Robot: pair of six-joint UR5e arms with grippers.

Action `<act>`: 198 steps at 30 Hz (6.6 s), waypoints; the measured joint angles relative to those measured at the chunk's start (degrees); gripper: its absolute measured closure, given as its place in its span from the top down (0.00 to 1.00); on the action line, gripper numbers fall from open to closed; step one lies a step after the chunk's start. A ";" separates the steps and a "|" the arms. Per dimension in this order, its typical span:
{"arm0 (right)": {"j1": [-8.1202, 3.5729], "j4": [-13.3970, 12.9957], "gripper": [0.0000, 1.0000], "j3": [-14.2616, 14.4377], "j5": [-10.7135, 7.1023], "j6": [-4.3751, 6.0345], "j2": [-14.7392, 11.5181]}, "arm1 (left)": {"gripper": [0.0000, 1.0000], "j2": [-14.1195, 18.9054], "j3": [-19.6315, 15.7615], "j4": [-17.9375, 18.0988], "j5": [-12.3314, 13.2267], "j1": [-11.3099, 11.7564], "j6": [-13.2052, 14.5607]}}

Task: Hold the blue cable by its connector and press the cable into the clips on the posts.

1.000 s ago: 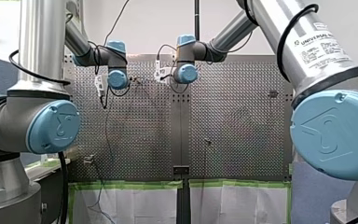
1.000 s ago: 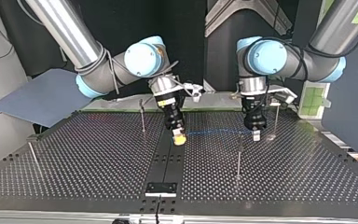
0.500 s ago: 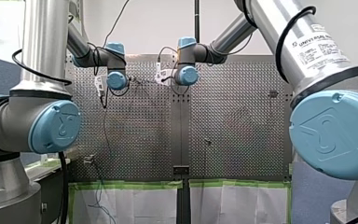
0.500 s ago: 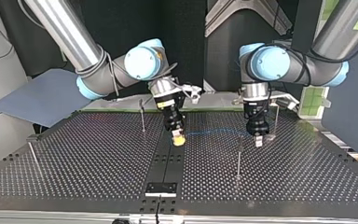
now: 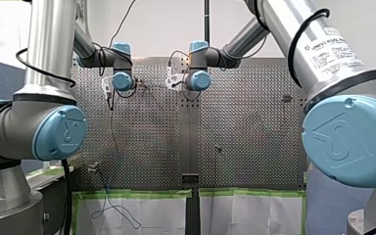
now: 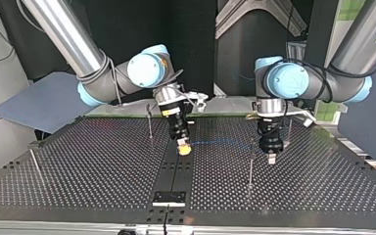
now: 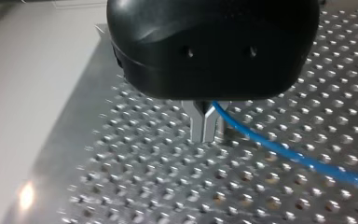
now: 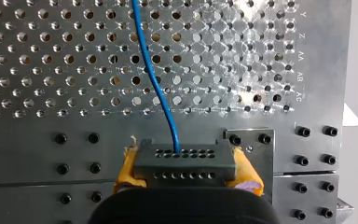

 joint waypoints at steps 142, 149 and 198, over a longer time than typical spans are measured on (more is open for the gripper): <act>-2.91 1.63 0.00 -0.76 0.12 0.53 1.67 | 0.98 8.31 -3.98 -12.82 -1.30 -10.32 1.19; -3.21 1.49 0.00 -0.82 -0.02 0.53 1.63 | 0.98 7.71 -2.53 -11.85 -3.63 -11.36 1.28; -3.66 1.33 0.00 -0.91 -0.21 0.57 1.69 | 0.98 -3.97 8.74 -9.12 -13.52 -15.35 1.36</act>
